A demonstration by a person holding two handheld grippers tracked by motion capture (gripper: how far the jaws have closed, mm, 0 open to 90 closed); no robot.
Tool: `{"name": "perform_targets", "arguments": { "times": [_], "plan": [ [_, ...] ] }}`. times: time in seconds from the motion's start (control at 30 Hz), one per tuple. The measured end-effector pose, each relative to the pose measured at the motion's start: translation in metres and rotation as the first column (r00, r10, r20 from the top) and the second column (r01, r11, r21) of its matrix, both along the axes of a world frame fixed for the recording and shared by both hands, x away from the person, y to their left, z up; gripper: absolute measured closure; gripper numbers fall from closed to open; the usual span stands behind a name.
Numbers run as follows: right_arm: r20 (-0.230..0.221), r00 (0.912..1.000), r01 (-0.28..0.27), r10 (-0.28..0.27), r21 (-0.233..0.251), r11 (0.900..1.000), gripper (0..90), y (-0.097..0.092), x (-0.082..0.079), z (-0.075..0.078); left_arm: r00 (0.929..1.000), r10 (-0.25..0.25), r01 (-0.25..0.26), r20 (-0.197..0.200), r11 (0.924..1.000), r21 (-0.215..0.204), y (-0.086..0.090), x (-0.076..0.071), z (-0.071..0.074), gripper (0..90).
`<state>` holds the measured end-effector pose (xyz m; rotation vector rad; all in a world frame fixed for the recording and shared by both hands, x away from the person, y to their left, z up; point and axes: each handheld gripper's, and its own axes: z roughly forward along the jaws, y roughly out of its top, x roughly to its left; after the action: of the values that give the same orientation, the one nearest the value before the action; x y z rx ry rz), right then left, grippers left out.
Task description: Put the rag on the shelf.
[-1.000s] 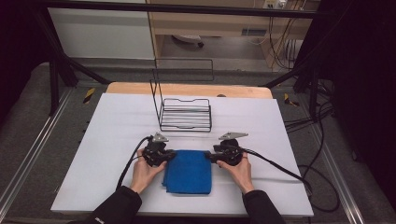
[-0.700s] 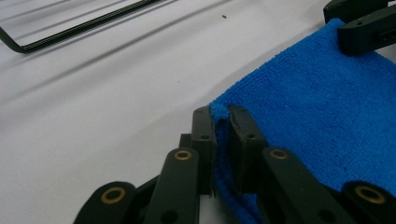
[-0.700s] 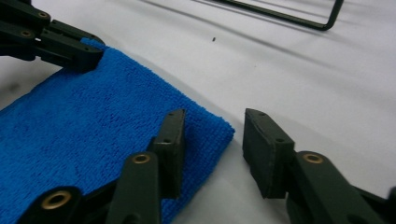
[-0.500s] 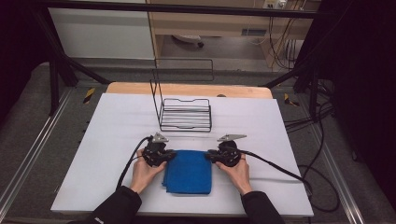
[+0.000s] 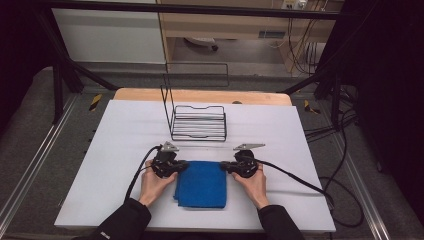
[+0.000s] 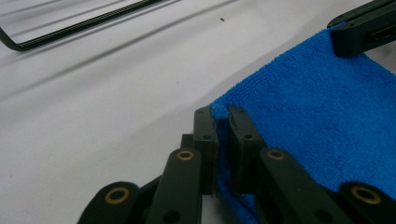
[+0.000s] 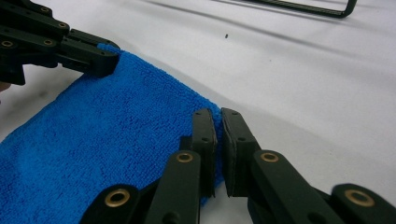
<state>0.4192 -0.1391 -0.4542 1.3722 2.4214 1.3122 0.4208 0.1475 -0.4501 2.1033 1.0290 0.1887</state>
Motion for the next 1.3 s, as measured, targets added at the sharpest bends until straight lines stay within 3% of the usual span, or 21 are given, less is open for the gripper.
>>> {"name": "perform_targets", "arguments": {
  "times": [0.2, 0.67, 0.93, 1.3],
  "plan": [
    [0.025, 0.9997, -0.007, 0.007, 0.021, 0.9997, 85.2, -0.002, -0.003, 0.006, 1.0, 0.003, -0.003, 0.002, 0.9995, -0.03, 0.004, -0.001, 0.005, 83.5],
    [0.09, 0.9959, -0.016, 0.009, 0.082, 0.9965, 85.2, -0.006, -0.01, 0.021, 0.9979, -0.001, 0.006, 0.065, 0.9964, -0.085, 0.011, -0.012, 0.024, 83.6],
    [0.141, 0.9897, -0.032, 0.021, 0.074, 0.9968, 85.2, -0.005, -0.015, 0.031, 0.9969, 0.005, 0.003, 0.079, 0.9952, -0.097, 0.014, -0.017, 0.031, 83.7],
    [0.204, 0.9788, -0.036, 0.014, 0.104, 0.9939, 85.2, -0.007, -0.023, 0.048, 0.9917, 0.003, 0.012, 0.128, 0.993, -0.117, 0.015, -0.028, 0.045, 83.7]
  ]
}}
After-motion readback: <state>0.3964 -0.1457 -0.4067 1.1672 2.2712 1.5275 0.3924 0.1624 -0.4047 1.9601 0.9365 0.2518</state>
